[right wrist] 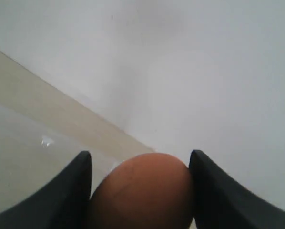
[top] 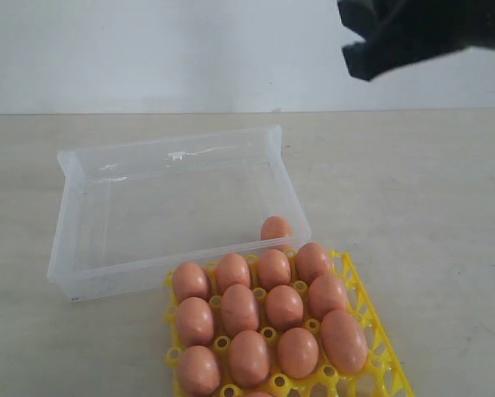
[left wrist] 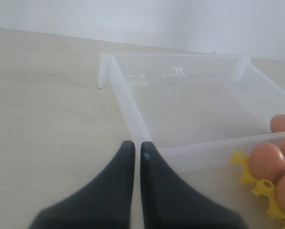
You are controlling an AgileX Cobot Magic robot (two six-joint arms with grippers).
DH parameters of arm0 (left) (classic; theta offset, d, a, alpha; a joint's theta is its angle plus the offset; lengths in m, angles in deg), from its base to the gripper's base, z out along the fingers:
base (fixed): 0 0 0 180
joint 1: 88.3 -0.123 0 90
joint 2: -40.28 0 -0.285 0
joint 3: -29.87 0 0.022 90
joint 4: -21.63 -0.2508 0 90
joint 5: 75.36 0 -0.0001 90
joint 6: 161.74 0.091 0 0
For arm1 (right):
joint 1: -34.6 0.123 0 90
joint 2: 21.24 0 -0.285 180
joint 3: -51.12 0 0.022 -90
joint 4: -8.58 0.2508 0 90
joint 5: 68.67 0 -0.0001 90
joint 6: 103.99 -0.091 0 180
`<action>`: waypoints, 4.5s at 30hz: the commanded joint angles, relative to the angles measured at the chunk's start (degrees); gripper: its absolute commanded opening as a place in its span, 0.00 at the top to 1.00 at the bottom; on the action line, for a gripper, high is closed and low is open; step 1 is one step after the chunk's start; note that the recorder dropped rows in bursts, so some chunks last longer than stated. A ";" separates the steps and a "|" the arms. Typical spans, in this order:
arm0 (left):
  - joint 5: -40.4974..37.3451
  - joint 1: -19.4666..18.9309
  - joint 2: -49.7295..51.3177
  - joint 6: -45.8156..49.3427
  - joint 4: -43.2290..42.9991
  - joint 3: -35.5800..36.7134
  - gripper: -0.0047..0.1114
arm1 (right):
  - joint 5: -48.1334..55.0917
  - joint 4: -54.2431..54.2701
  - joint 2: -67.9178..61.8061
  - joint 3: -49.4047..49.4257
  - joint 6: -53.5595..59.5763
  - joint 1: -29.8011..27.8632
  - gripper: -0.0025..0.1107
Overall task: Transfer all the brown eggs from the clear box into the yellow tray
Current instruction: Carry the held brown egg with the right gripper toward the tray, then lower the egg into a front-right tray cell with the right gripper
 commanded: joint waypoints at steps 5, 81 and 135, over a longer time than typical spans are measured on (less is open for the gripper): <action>0.43 0.13 0.24 0.24 -0.24 0.23 0.92 | -34.18 23.64 -11.06 7.28 -5.35 -30.70 0.98; 0.43 0.13 0.24 0.24 -0.24 0.23 0.92 | -39.92 -9.70 -26.02 22.03 7.39 4.82 0.98; 0.43 0.13 0.24 0.24 -0.24 0.23 0.92 | -40.31 -6.35 -26.02 22.03 7.19 4.82 0.58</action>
